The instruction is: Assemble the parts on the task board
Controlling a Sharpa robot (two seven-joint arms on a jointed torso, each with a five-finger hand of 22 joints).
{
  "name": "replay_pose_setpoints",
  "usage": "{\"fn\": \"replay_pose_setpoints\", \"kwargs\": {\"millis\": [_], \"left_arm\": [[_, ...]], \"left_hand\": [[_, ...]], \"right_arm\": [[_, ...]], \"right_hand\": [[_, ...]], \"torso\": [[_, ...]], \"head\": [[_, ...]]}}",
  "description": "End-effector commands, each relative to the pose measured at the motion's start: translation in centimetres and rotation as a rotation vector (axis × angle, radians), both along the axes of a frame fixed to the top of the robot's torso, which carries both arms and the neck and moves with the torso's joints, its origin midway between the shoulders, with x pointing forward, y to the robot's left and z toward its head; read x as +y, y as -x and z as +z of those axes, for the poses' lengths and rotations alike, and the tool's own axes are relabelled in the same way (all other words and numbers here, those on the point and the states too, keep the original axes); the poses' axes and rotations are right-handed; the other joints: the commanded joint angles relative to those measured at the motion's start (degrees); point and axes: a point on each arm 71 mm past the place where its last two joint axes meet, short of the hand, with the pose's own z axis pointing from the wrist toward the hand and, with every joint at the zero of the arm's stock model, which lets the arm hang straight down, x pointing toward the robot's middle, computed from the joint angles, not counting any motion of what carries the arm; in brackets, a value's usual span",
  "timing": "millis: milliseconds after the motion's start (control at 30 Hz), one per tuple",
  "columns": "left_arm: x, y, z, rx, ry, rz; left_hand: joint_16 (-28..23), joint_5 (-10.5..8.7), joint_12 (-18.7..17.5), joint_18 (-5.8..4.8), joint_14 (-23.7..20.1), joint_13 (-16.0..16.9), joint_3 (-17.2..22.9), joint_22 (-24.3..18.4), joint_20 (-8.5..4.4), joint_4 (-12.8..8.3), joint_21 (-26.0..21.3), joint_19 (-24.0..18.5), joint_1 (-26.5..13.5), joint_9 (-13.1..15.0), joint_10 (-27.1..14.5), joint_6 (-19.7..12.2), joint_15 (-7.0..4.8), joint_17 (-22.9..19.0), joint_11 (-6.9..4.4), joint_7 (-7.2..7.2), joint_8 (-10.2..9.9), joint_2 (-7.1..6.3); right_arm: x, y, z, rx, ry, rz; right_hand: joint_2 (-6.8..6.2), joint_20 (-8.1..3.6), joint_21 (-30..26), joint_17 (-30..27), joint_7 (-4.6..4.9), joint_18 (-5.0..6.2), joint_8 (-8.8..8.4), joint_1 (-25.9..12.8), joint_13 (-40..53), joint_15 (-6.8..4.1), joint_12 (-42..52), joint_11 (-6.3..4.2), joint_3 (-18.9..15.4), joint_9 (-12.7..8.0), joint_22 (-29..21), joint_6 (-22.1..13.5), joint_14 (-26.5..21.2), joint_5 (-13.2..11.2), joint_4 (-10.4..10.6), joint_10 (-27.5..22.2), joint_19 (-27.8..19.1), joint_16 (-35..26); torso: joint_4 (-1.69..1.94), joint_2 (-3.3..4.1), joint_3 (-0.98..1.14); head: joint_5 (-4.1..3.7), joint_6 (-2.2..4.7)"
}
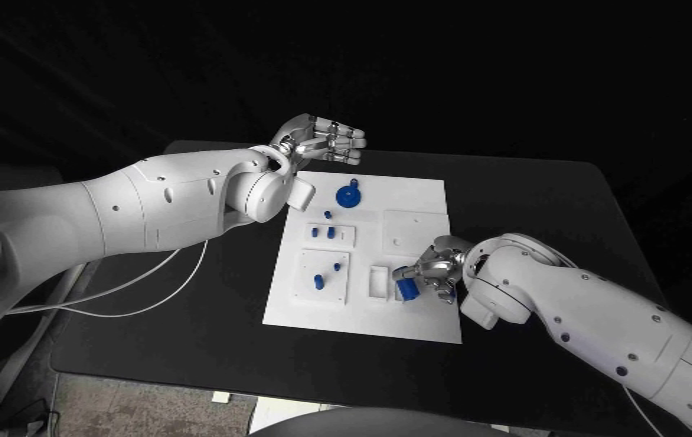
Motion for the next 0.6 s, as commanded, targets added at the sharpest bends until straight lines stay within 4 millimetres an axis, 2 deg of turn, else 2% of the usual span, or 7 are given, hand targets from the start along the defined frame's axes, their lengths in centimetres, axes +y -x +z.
{"fn": "replay_pose_setpoints", "kwargs": {"millis": [33,167,233,400,533,600], "left_arm": [[-0.4,0.0,0.1,0.0,0.006,-0.023],[-0.6,0.0,0.1,0.002,0.006,-0.027],[-0.7,0.0,0.1,0.003,0.006,-0.03],[-1.0,0.0,0.1,0.005,0.007,-0.036],[-1.1,0.0,0.1,0.006,0.007,-0.038],[-1.1,0.0,0.2,0.007,0.007,-0.039]], "left_hand": [[-0.4,-0.23,-0.2,-0.01,-0.2,-0.1,0.0,0.0,0.0,0.2,0.3,0.3,0.1,-0.1,-0.3,0.0,-0.03,-0.1,-0.03,0.01,-0.1,0.02],[-0.4,-0.23,-0.2,-0.01,-0.2,-0.1,0.0,0.0,0.0,0.2,0.3,0.3,0.1,-0.1,-0.3,0.0,-0.03,-0.1,-0.03,0.01,-0.1,0.02],[-0.4,-0.23,-0.2,-0.02,-0.2,-0.1,0.0,-0.2,0.02,0.3,0.3,0.3,0.1,0.0,-0.3,0.0,-0.01,-0.1,-0.02,0.01,-0.1,0.0],[-0.4,-0.23,-0.2,-0.02,-0.2,-0.1,0.0,-0.2,0.02,0.3,0.3,0.3,0.1,0.0,-0.3,0.0,-0.01,-0.1,-0.02,0.01,-0.1,0.0],[-0.4,-0.23,-0.2,-0.01,-0.2,0.0,0.0,-0.3,0.04,0.5,0.3,0.3,0.1,0.0,-0.3,0.0,0.0,-0.1,-0.02,0.01,-0.1,0.03],[-0.4,-0.23,-0.2,-0.01,-0.2,0.0,0.0,-0.3,0.04,0.5,0.3,0.3,0.1,0.0,-0.3,0.0,0.0,-0.1,-0.02,0.01,-0.1,0.03]], "right_arm": [[0.7,0.0,0.0,0.04,-0.022,-0.014],[1.4,-0.1,-0.2,0.058,-0.017,0.004],[1.8,-0.2,-0.4,0.067,-0.01,0.01],[2.5,-0.4,-0.9,0.075,0.005,0.023],[2.9,-0.5,-1.2,0.077,0.014,0.031],[3.0,-0.5,-1.3,0.079,0.017,0.036]], "right_hand": [[-0.02,-0.25,0.5,0.1,-1.91,-0.73,0.24,-0.3,0.1,-0.38,-0.3,-0.05,0.2,-0.1,0.3,3.9,0.1,-0.2,0.6,0.3,2.6,0.0],[-0.06,-0.24,0.4,0.1,-1.87,-0.74,0.23,-0.5,0.0,-0.36,-0.5,-0.02,0.1,-0.1,0.3,3.9,0.1,-0.4,0.8,0.2,2.6,-0.1],[-0.02,-0.23,0.3,0.1,-1.85,-0.74,0.22,-0.6,-0.1,-0.35,-0.7,0.0,0.0,-0.1,0.3,3.8,0.1,-0.6,1.0,0.2,2.6,-0.2],[0.03,-0.22,0.1,0.1,-1.82,-0.74,0.24,-0.6,-0.1,-0.34,-0.7,0.03,0.0,-0.2,0.3,3.7,0.0,-0.4,1.2,0.1,2.5,-0.4],[0.04,-0.23,0.0,0.0,-1.79,-0.73,0.23,-0.7,-0.1,-0.35,-0.8,0.04,0.0,-0.2,0.3,3.7,0.0,-0.4,1.4,0.0,2.5,-0.5],[0.04,-0.23,0.0,0.0,-1.79,-0.73,0.23,-0.7,-0.1,-0.35,-0.8,0.04,0.0,-0.2,0.3,3.7,0.0,-0.4,1.4,0.0,2.5,-0.5]], "torso": [[-0.03,0.07,0.02],[0.0,0.01,-0.02],[-0.05,0.01,0.02],[0.19,0.14,0.04],[0.32,0.2,-0.09],[0.25,0.22,-0.07]], "head": [[0.05,-0.07],[0.15,-0.04],[0.26,-0.07],[0.19,-0.01],[0.27,-0.03],[0.41,-0.02]]}}
